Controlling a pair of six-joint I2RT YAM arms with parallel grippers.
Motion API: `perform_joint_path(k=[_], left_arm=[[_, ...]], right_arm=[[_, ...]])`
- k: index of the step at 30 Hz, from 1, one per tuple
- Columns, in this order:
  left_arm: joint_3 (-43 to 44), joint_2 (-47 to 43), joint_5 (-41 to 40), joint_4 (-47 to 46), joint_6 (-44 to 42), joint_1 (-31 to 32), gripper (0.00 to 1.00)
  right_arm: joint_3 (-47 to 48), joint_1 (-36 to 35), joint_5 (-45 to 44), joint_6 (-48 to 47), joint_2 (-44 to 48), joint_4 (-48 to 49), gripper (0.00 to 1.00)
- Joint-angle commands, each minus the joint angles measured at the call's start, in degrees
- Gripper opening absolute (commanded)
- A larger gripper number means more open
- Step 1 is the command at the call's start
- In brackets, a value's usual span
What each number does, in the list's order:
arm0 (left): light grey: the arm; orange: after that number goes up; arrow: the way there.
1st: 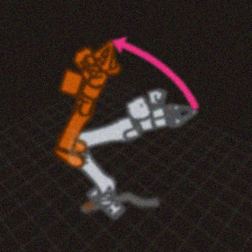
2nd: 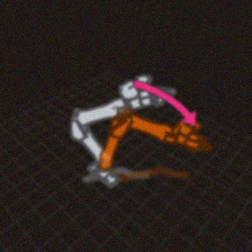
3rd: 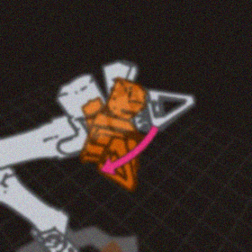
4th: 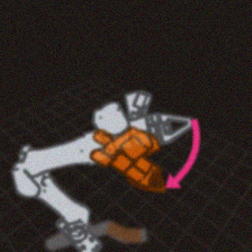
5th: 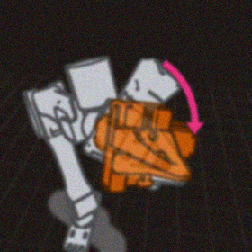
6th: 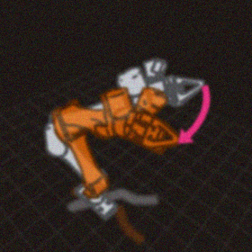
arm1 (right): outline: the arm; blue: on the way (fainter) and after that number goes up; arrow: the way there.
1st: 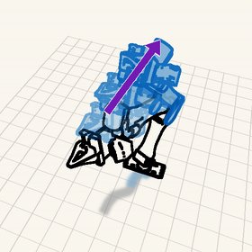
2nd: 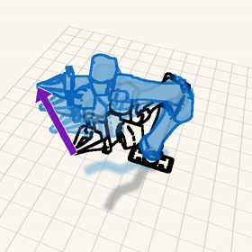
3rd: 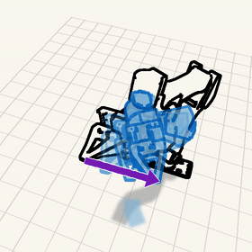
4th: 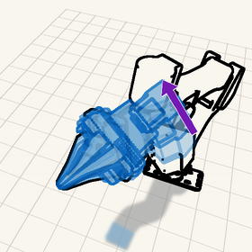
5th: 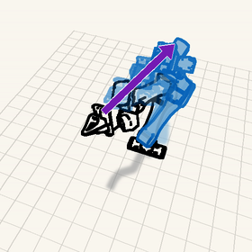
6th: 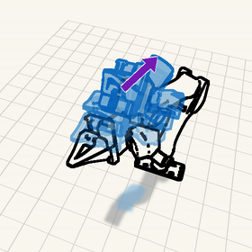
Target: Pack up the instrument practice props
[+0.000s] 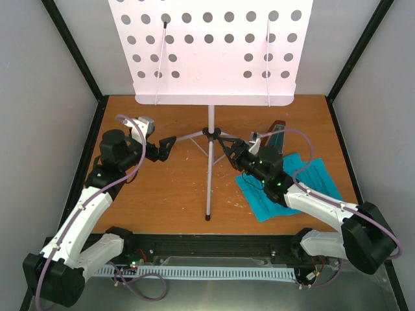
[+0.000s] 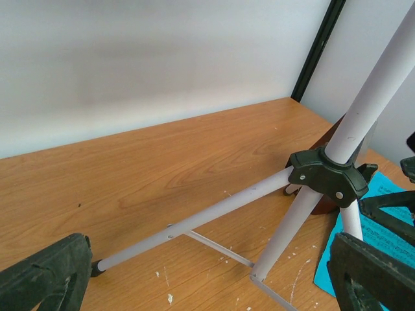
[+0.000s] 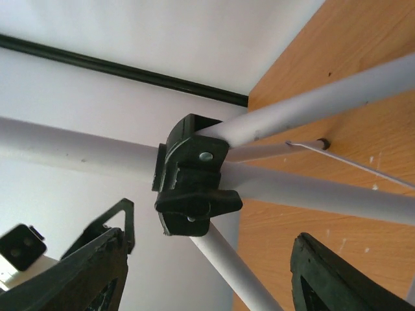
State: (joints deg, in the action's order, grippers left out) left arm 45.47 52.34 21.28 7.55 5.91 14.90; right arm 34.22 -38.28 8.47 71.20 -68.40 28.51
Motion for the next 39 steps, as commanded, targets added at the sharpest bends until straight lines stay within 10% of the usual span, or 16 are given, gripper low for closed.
perform_joint_path(k=[1,23,39], left_arm=[[0.7,0.0,0.4,0.0,0.3,0.3,0.99],[0.6,1.1,1.0,-0.2,0.3,0.3,1.0],[0.6,0.9,2.4,-0.4,0.7,0.4,0.99]], right_arm=[[0.4,-0.4,0.3,11.0,-1.4,5.7,0.68],[6.1,-0.7,-5.3,21.6,-5.5,1.6,0.62],[7.2,-1.1,-6.7,22.5,-6.3,-0.2,0.1]])
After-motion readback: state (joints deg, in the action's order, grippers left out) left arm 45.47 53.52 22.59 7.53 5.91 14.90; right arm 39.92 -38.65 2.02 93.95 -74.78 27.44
